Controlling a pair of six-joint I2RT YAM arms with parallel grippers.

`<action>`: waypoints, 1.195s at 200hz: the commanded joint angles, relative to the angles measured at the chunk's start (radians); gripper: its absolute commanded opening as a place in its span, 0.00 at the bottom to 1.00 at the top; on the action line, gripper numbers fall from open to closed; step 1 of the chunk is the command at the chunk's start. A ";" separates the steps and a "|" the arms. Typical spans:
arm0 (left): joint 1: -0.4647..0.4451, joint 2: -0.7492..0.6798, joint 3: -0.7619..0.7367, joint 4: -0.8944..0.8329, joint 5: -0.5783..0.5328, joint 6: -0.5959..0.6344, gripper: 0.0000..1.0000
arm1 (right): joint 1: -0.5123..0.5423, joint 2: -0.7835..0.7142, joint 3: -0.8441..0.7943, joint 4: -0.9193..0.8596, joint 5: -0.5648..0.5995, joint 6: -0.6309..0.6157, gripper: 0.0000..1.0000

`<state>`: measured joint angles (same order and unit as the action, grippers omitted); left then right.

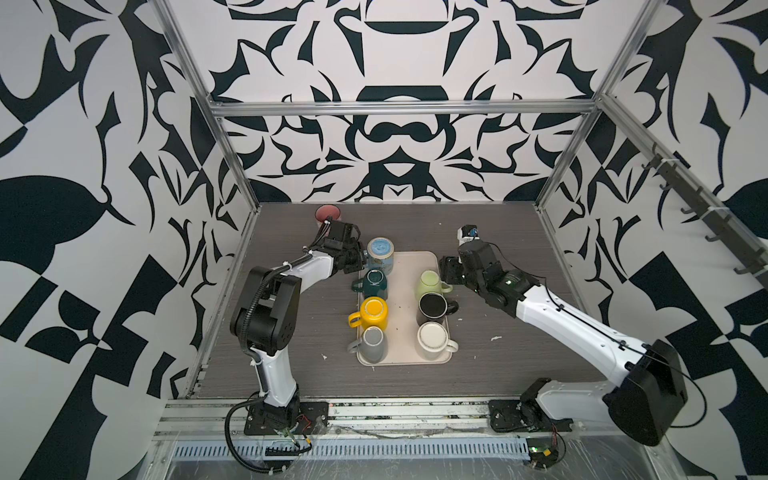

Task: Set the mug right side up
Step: 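Lift the blue butterfly mug by its handle with the left gripper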

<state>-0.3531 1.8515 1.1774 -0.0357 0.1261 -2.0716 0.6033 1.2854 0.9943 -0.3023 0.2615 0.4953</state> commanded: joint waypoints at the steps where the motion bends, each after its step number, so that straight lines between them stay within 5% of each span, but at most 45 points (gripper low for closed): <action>1: -0.004 0.022 0.023 0.017 0.042 -0.013 0.23 | -0.007 -0.026 0.001 0.031 -0.001 0.008 0.67; 71: -0.004 0.038 0.029 0.067 0.049 -0.010 0.00 | -0.008 -0.027 0.001 0.032 0.002 0.008 0.67; 114: -0.006 0.051 -0.046 0.388 0.041 -0.030 0.00 | -0.012 -0.037 -0.007 0.031 0.008 0.009 0.67; 239: -0.033 0.079 0.040 0.645 0.157 0.137 0.00 | -0.013 -0.077 -0.022 0.023 0.002 0.033 0.67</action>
<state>-0.3809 1.9289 1.1580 0.4183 0.2379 -1.9526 0.5949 1.2343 0.9722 -0.2955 0.2615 0.5121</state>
